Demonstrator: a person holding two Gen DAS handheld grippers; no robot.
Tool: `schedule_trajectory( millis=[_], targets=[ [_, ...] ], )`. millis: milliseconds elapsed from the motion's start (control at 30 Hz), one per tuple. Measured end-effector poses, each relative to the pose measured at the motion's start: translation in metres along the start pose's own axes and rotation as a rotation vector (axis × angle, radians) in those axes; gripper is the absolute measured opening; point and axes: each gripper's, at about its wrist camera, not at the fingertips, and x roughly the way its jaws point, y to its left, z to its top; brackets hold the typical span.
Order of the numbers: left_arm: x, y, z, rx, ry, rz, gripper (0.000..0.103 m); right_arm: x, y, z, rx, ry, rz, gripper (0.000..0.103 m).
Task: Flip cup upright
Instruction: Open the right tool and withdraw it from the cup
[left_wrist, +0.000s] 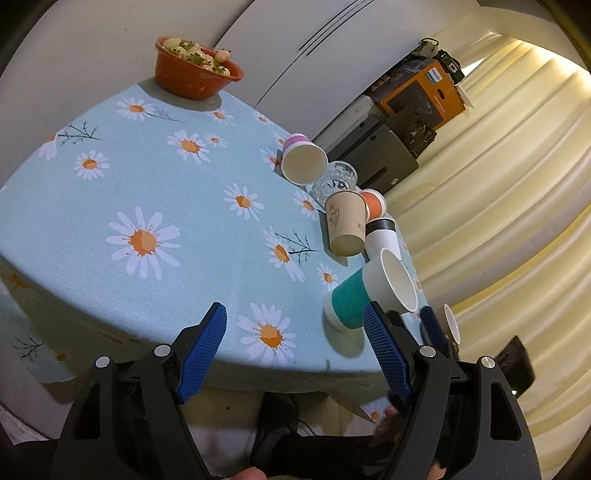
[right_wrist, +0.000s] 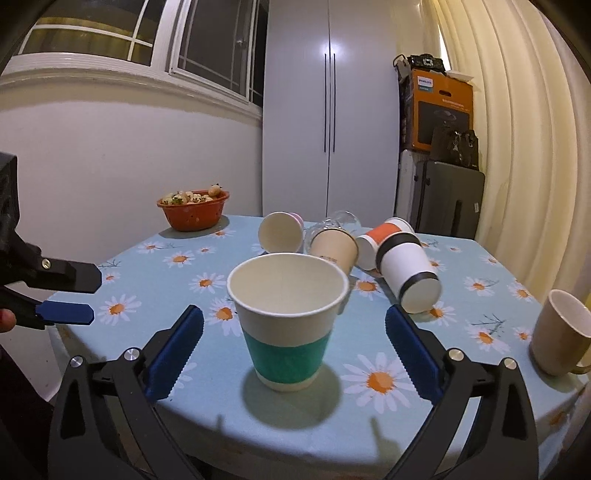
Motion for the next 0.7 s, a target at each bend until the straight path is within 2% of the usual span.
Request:
schedule_trajectory(
  millis=[100,167,233,433,533,700],
  targets=[
    [-0.003,-0.004,-0.001,0.022,-0.009,0.016,0.075,-0.013,-0.005,0.002,0.032,0.019,-0.002,0.098],
    [-0.005,-0.007,-0.003,0.038,-0.019,0.037,0.082,-0.024,-0.009,0.004,0.046,0.011,-0.019,0.098],
    [-0.007,-0.009,-0.004,0.054,-0.034,0.050,0.083,-0.035,-0.012,0.008,0.052,0.003,-0.020,0.098],
    [-0.012,-0.019,-0.010,0.113,-0.047,0.056,0.084,-0.058,-0.020,0.017,0.013,-0.001,-0.044,0.098],
    [-0.016,-0.025,-0.013,0.140,-0.068,0.057,0.096,-0.073,-0.025,0.022,0.008,-0.006,-0.070,0.098],
    [-0.019,-0.037,-0.020,0.209,-0.083,0.071,0.096,-0.096,-0.027,0.026,-0.038,-0.038,-0.068,0.098]
  ],
)
